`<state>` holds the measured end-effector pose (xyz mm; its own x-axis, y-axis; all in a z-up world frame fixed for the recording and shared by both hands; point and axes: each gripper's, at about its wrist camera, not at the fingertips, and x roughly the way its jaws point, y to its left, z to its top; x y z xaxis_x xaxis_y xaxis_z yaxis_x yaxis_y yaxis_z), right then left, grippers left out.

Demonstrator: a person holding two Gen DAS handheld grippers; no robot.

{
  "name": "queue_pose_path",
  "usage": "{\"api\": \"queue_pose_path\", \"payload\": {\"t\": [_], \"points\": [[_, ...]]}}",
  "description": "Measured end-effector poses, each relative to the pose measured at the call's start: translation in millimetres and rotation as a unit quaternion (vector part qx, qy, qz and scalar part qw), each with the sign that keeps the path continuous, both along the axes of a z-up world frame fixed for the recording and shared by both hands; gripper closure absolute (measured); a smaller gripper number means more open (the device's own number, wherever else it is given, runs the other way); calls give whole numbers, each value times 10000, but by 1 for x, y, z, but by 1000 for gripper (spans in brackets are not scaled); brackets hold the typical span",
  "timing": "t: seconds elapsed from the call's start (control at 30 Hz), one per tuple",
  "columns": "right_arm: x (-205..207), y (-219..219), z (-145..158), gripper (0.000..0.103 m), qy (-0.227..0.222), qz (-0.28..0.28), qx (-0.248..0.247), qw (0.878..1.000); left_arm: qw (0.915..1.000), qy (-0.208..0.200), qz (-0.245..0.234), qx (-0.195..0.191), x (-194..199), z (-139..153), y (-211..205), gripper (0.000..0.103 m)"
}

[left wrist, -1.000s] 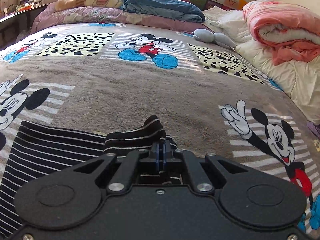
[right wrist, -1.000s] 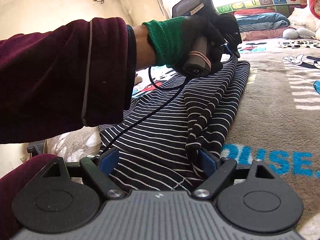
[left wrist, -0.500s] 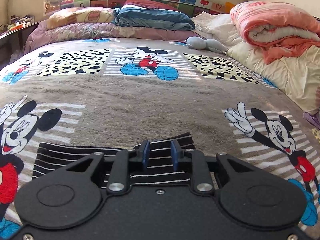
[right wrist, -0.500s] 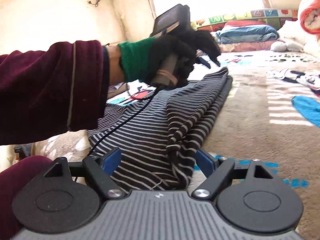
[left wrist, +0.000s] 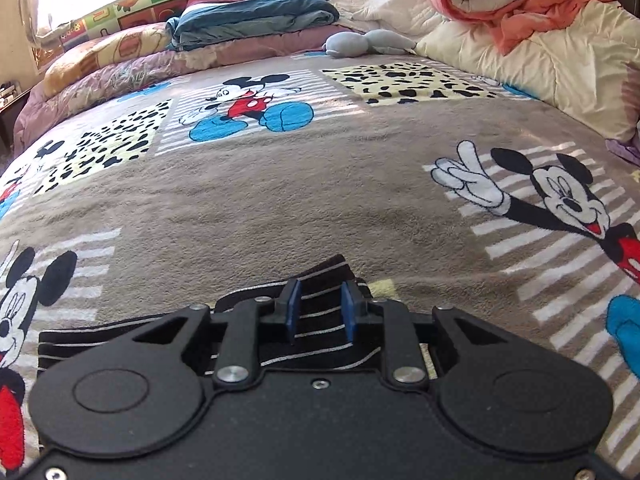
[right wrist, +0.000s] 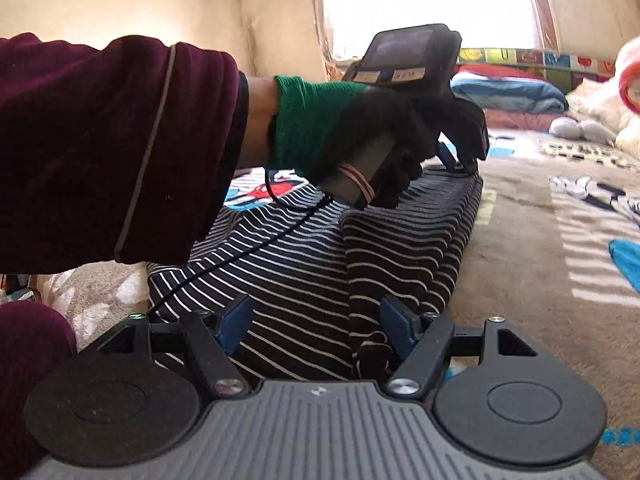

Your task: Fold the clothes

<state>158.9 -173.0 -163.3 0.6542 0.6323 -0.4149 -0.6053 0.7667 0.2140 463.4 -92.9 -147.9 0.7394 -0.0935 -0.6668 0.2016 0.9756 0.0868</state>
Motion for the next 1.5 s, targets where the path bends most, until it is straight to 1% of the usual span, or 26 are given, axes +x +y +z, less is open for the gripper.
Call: {"api": "queue_pose_path", "payload": {"t": [0.1, 0.2, 0.27, 0.3, 0.37, 0.4, 0.43, 0.57, 0.6, 0.67, 0.73, 0.77, 0.83, 0.87, 0.93, 0.97, 1.03, 1.1, 1.17, 1.2, 1.23, 1.3, 1.33, 1.4, 1.43, 1.5], "points": [[2, -5, -3, 32, 156, 19, 162, 9997, 9999, 25, 2, 105, 8, -4, -2, 83], [2, -4, -6, 32, 179, 46, 161, 9997, 9997, 78, 174, 141, 17, -2, -4, 83], [2, -3, -7, 32, 188, 63, 152, 9997, 9992, 81, 247, 304, 25, -1, -4, 83], [2, -2, -8, 31, 192, 72, 147, 9997, 9993, 89, 271, 246, 28, 1, -2, 83], [3, -1, -9, 29, 201, 89, 138, 9997, 9987, 67, 419, -276, 28, 16, 11, 83], [3, 0, -9, 28, 187, 92, 117, 9997, 9969, 38, 438, -648, 24, 25, 20, 83], [2, 0, -9, 28, 171, 90, 104, 9998, 9951, -29, 443, -883, 17, 34, 27, 83], [1, -3, -8, 28, 114, 23, 188, 9998, 9935, -314, 452, -998, -25, 61, 47, 83], [0, -4, -7, 28, 74, -2, 205, 9998, 9918, -332, 507, -1121, -41, 65, 57, 82], [-4, -7, -5, 29, -16, -55, 236, 9997, 9880, -328, 624, -1374, -71, 70, 77, 77], [-10, -11, 0, 29, -148, -119, 283, 9994, 9815, -298, 826, -1700, -109, 69, 101, 59], [-14, -14, 2, 29, -225, -174, 312, 9991, 9779, -289, 935, -1849, -128, 68, 112, 57], [-21, -22, 7, 29, -338, -316, 400, 9981, 9705, -225, 1146, -2111, -162, 66, 129, 57], [-24, -28, 8, 29, -340, -397, 525, 9973, 9644, -200, 1285, -2305, -182, 64, 140, 57], [-26, -44, 5, 29, -96, -612, 907, 9939, 9516, -168, 1530, -2661, -216, 60, 157, 56], [-27, -52, 3, 29, 39, -722, 1103, 9913, 9432, -154, 1659, -2876, -232, 57, 165, 56], [-26, -67, -4, 29, 372, -1017, 1472, 9832, 9237, -164, 1990, -3271, -265, 52, 182, 54], [-27, -85, -17, 29, 771, -1400, 1848, 9697, 9092, -171, 2256, -3495, -289, 46, 192, 52], [-28, -99, -31, 29, 1129, -1752, 2077, 9557, 8941, -175, 2510, -3706, -311, 40, 202, 51], [-30, -104, -35, 30, 1198, -1815, 2158, 9519, 8908, -154, 2565, -3747, -318, 37, 205, 51], [-32, -107, -39, 32, 1243, -1855, 2234, 9488, 8903, -121, 2593, -3740, -325, 34, 209, 51], [-35, -105, -41, 31, 1227, -1824, 2072, 9533, 8917, -69, 2655, -3665, -334, 29, 216, 51], [-38, -103, -41, 28, 1212, -1773, 1984, 9563, 8896, -53, 2725, -3666, -338, 26, 221, 49], [-43, -104, -43, 23, 1232, -1652, 1998, 9579, 8830, -8, 2924, -3672, -346, 18, 233, 46], [-45, -106, -43, 21, 1267, -1595, 2032, 9577, 8785, 31, 3055, -3674, -349, 11, 242, 46], [-48, -108, -42, 17, 1335, -1478, 2055, 9582, 8705, 79, 3156, -3775, -353, 1, 256, 46]]}}
